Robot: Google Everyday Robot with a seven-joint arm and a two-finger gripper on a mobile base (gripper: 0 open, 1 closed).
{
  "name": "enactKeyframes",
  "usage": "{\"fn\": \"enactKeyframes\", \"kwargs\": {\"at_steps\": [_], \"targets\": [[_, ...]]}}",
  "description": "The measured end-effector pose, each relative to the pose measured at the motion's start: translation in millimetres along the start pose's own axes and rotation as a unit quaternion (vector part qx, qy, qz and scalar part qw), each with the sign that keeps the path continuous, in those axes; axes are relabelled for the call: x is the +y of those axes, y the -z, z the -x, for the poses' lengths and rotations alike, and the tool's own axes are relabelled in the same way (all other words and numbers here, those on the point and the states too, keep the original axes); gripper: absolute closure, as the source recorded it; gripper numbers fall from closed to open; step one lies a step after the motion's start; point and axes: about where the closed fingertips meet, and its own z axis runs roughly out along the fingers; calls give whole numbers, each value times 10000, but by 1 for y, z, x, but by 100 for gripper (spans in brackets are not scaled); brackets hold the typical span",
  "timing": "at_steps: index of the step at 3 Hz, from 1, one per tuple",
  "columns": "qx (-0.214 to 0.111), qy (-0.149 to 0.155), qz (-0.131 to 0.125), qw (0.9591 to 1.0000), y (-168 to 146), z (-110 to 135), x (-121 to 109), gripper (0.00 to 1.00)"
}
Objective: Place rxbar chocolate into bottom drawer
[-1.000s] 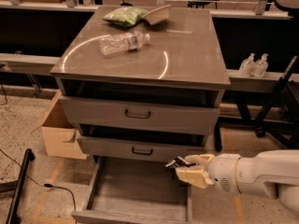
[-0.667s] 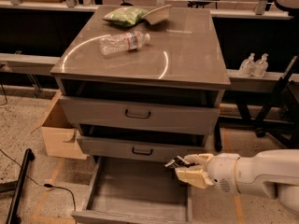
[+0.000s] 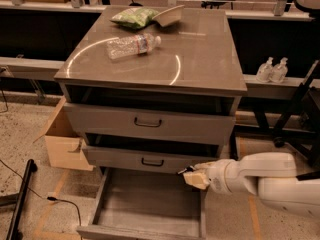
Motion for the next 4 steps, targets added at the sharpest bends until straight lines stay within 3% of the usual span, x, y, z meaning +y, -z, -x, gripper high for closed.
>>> {"fn": "enactKeyframes", "kwargs": {"at_steps": [1, 2, 4], "targets": [[494, -604, -354, 9963, -47, -46, -42, 100], [1016, -1427, -372, 9838, -87, -132, -60, 100], [1120, -1294, -311, 9848, -92, -137, -55, 100]]}}
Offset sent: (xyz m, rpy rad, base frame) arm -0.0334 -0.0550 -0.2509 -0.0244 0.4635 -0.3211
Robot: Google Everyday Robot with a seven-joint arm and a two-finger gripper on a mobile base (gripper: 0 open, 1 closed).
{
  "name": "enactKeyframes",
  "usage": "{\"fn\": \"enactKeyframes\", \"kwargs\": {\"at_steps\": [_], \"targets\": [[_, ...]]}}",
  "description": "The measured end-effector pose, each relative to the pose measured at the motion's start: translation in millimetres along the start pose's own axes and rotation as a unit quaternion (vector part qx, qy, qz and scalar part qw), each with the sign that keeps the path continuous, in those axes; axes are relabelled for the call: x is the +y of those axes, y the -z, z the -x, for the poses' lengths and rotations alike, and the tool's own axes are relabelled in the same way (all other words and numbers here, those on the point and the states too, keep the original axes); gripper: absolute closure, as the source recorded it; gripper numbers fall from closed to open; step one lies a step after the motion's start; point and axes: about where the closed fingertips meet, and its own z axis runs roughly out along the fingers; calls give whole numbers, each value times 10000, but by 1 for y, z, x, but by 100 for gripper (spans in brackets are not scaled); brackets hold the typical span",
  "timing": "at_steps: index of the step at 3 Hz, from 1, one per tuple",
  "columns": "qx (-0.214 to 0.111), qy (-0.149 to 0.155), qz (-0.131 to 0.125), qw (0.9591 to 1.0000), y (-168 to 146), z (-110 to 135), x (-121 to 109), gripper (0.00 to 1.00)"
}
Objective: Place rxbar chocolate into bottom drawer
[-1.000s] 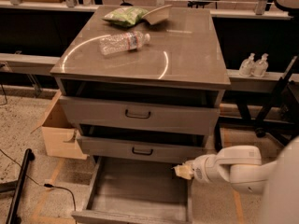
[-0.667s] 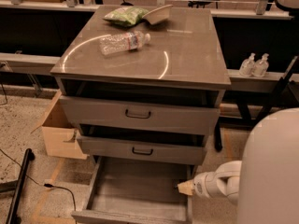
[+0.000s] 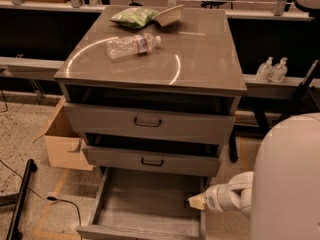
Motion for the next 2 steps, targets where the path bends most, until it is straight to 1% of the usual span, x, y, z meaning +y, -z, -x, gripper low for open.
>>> {"fn": "enactKeyframes", "kwargs": {"at_steps": [1, 2], "targets": [[68, -181, 258, 9995, -27, -6, -1, 100], [-224, -746, 938, 9925, -77, 19, 1, 100]]}}
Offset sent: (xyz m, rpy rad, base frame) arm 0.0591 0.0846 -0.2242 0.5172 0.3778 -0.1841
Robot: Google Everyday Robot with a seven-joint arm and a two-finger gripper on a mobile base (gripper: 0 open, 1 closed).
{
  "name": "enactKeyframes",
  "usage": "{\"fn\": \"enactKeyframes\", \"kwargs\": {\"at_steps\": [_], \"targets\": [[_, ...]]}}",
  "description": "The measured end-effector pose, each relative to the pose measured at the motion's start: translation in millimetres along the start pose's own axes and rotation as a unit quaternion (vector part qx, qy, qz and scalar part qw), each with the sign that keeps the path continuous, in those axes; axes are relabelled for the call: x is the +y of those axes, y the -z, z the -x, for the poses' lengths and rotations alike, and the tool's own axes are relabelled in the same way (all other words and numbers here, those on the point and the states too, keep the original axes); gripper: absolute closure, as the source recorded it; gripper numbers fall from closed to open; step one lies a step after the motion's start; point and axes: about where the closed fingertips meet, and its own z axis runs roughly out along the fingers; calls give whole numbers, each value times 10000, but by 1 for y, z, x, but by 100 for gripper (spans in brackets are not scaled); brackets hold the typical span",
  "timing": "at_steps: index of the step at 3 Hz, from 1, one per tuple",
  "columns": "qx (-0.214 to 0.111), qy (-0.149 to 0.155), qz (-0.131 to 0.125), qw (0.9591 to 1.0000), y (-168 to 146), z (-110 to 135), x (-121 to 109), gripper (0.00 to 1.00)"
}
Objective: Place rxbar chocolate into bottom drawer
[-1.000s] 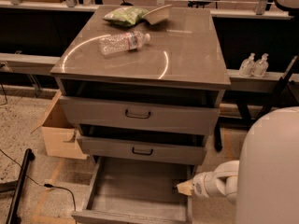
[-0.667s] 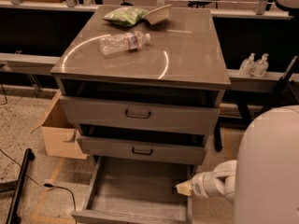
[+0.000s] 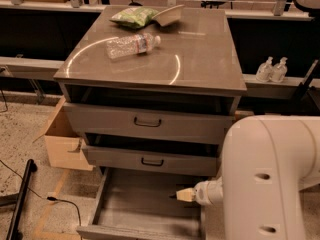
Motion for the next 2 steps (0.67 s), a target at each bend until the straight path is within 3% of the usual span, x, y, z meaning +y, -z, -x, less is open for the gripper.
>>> {"fn": "enactKeyframes", "kwargs": {"at_steps": [1, 2], "targets": [[-359, -482, 833, 9947, -57, 23, -4, 100], [-349, -657, 1302, 9887, -105, 16, -19, 100]]}}
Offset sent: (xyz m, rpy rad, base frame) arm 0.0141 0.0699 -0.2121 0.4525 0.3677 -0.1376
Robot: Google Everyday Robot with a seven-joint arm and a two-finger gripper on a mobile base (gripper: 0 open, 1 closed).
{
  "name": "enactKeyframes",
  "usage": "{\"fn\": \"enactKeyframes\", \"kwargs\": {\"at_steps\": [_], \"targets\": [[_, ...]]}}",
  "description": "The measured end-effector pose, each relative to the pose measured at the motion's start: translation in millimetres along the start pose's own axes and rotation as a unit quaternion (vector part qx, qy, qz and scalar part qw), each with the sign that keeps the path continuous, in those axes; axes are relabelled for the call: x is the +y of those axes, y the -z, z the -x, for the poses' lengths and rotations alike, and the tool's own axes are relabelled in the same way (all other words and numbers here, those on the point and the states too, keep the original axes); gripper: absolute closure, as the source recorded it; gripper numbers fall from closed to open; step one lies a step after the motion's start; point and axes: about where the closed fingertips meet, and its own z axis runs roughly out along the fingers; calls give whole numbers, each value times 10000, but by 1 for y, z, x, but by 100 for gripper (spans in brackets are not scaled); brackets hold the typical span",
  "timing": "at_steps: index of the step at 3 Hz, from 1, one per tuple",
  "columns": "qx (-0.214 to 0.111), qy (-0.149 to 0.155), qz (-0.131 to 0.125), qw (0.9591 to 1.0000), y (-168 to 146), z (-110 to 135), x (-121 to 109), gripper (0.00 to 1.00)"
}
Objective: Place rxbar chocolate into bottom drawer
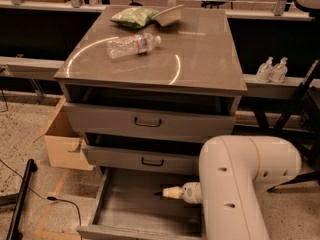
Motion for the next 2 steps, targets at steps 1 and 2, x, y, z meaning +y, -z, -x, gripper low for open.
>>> {"fn": "enactKeyframes", "kwargs": {"at_steps": [1, 2], "targets": [[154, -349, 219, 9990, -38, -47, -43, 100], [122, -618, 402, 9972, -59, -80, -69, 82]]}}
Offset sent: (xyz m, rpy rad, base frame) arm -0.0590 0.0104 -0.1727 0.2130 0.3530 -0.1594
